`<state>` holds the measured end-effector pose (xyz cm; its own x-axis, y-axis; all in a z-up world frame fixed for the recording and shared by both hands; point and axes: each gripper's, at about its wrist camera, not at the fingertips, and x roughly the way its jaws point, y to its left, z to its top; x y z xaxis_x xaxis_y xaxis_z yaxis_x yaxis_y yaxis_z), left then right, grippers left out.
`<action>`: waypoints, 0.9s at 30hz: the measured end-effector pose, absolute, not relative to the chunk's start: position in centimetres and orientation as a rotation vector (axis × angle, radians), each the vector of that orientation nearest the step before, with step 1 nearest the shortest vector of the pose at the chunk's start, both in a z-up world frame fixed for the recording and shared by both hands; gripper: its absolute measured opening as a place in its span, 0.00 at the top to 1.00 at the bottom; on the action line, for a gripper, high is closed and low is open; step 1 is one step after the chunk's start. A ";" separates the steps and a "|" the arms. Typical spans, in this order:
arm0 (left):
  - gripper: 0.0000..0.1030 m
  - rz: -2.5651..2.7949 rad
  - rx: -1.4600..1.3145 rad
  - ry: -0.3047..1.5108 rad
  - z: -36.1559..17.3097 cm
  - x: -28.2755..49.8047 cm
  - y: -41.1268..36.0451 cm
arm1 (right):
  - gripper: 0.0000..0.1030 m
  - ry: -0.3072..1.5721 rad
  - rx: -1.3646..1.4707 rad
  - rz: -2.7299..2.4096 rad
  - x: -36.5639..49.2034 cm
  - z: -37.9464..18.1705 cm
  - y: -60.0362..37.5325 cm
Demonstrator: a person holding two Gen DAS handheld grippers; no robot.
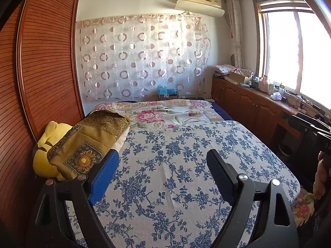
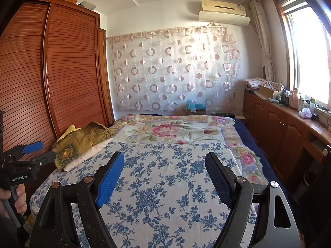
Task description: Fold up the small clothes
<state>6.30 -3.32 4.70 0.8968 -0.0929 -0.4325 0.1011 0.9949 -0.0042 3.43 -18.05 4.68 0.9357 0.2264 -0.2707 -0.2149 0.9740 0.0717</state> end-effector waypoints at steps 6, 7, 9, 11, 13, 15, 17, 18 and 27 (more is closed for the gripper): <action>0.16 -0.101 0.018 0.445 4.8 6.3 -3.3 | 0.20 0.281 0.037 0.230 3.6 4.4 -18.6; 0.16 -0.100 0.018 0.446 4.8 6.3 -3.3 | 0.20 0.281 0.037 0.230 3.7 4.4 -18.7; 0.15 -0.101 0.015 0.446 4.8 6.4 -3.3 | 0.20 0.280 0.037 0.230 3.7 4.4 -18.7; 0.15 -0.102 0.014 0.445 4.8 6.3 -3.3 | 0.20 0.280 0.036 0.230 3.7 4.3 -18.8; 0.15 -0.102 0.015 0.445 4.8 6.3 -3.2 | 0.20 0.279 0.036 0.229 3.7 4.2 -19.0; 0.16 -0.102 0.013 0.444 4.8 6.2 -3.3 | 0.20 0.280 0.036 0.230 3.8 4.2 -19.2; 0.16 -0.102 0.013 0.443 4.8 6.3 -3.3 | 0.20 0.280 0.035 0.232 3.8 4.2 -19.3; 0.16 -0.101 0.015 0.445 4.7 6.3 -3.2 | 0.20 0.280 0.035 0.231 3.8 4.2 -19.3; 0.16 -0.099 0.010 0.442 4.8 6.2 -3.3 | 0.20 0.281 0.033 0.237 3.7 4.1 -19.6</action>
<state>6.23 -3.31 4.80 0.8992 -0.0933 -0.4276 0.0978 0.9951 -0.0115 3.68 -19.60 4.06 0.9333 0.2363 -0.2705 -0.2271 0.9717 0.0652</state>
